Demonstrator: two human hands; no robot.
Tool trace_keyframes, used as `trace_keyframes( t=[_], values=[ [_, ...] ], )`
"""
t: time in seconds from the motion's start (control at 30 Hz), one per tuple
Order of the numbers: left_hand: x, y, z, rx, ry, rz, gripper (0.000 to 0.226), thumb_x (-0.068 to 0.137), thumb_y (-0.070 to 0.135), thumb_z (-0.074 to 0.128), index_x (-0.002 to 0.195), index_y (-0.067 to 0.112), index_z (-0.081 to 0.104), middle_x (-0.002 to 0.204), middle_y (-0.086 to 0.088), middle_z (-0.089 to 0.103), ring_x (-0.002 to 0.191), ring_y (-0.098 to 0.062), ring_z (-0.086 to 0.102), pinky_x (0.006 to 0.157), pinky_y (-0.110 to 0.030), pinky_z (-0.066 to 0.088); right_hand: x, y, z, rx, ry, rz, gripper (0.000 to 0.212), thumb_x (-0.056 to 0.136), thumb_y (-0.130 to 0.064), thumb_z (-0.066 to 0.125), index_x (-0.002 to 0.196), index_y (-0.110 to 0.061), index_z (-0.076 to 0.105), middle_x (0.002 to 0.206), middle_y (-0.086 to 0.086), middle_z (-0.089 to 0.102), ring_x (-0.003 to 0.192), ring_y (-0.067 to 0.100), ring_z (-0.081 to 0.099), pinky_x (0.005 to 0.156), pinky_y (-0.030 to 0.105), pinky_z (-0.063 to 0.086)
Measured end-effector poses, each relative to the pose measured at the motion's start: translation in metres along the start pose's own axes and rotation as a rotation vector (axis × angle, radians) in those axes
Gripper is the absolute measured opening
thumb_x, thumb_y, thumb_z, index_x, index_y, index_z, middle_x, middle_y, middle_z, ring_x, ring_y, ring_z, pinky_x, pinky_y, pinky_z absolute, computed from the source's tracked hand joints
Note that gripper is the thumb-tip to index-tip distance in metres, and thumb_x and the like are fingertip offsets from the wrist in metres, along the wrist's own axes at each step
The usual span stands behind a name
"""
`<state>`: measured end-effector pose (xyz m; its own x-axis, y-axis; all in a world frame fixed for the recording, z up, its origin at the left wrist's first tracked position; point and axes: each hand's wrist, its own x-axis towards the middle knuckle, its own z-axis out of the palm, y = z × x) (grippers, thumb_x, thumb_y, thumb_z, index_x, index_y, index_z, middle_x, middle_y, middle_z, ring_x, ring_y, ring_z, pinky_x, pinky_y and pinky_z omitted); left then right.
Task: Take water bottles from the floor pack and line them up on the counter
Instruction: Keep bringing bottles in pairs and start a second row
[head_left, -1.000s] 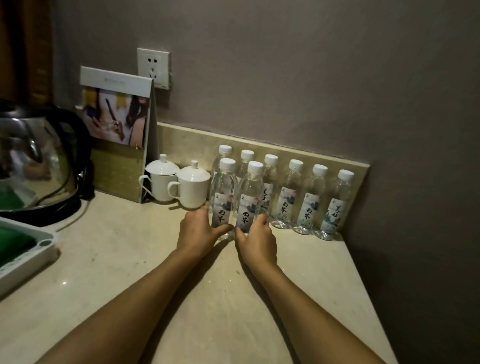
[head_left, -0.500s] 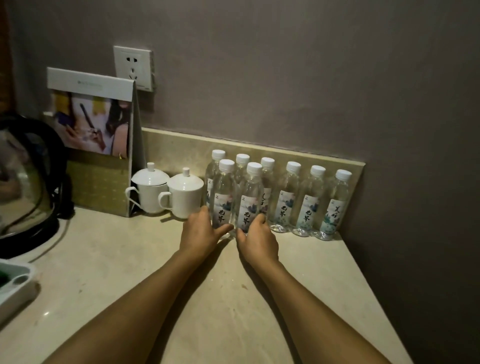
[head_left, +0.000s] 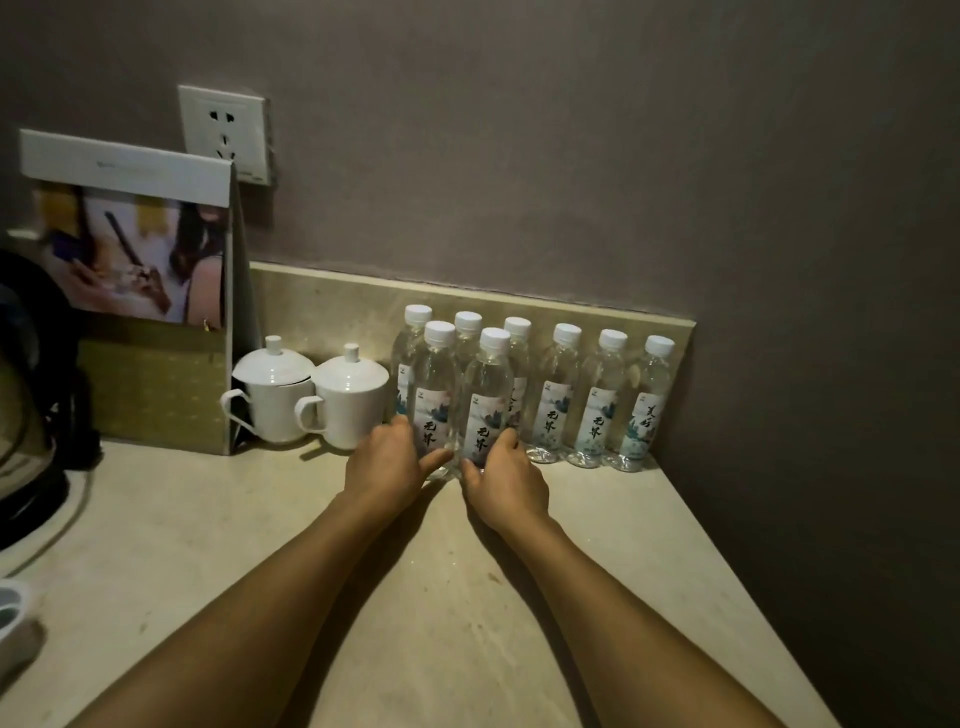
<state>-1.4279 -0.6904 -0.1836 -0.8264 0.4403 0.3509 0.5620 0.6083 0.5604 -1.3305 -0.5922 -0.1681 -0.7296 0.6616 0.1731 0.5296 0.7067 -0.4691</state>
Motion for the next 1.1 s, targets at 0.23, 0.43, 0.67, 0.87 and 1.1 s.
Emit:
trace_keyframes(
  t=[0.23,0.43,0.67,0.87,1.1],
  values=[
    [0.0023,-0.0001,0.0008,0.066,-0.018,-0.018,0.047,0.085,0.054,0.062,0.111,0.016,0.052,0.102,-0.003,0.063,0.092,-0.018,0.061,0.072,-0.031,0.051,-0.0005,-0.0042,0.0015,-0.001,-0.009,0.036,0.057,0.096,-0.04,0.052,0.138,-0.009,0.029,0.133,0.013,0.052,0.114,0.033,0.058,0.087,0.042,0.05],
    [0.0029,-0.0005,0.0017,0.061,-0.012,-0.023,0.048,0.085,0.055,0.063,0.111,0.016,0.05,0.102,-0.002,0.062,0.091,-0.018,0.061,0.072,-0.031,0.051,0.0002,-0.0065,0.0012,-0.012,-0.003,0.053,0.058,0.096,-0.041,0.052,0.138,-0.008,0.03,0.135,0.014,0.051,0.115,0.034,0.057,0.085,0.04,0.048],
    [-0.0001,0.0011,0.0026,0.07,0.022,-0.012,0.049,0.085,0.053,0.063,0.113,0.015,0.05,0.103,-0.003,0.063,0.088,-0.016,0.058,0.068,-0.028,0.045,-0.0019,-0.0045,0.0032,-0.049,0.042,0.044,0.057,0.096,-0.045,0.051,0.136,-0.009,0.032,0.133,0.013,0.053,0.112,0.033,0.059,0.081,0.038,0.048],
    [0.0036,-0.0029,0.0034,0.031,-0.006,-0.019,0.047,0.084,0.053,0.065,0.11,0.017,0.052,0.102,-0.001,0.064,0.09,-0.016,0.06,0.072,-0.03,0.051,-0.0007,-0.003,0.0026,-0.04,0.026,0.024,0.053,0.096,-0.044,0.051,0.132,-0.01,0.034,0.129,0.013,0.055,0.111,0.034,0.059,0.082,0.04,0.048],
    [0.005,-0.0032,0.004,0.021,-0.011,-0.017,0.045,0.084,0.053,0.065,0.109,0.019,0.052,0.101,-0.001,0.063,0.089,-0.015,0.06,0.074,-0.032,0.053,-0.0012,-0.0014,0.0013,-0.038,0.019,0.016,0.052,0.096,-0.045,0.05,0.131,-0.011,0.032,0.13,0.012,0.054,0.112,0.034,0.059,0.084,0.042,0.048]
  ],
)
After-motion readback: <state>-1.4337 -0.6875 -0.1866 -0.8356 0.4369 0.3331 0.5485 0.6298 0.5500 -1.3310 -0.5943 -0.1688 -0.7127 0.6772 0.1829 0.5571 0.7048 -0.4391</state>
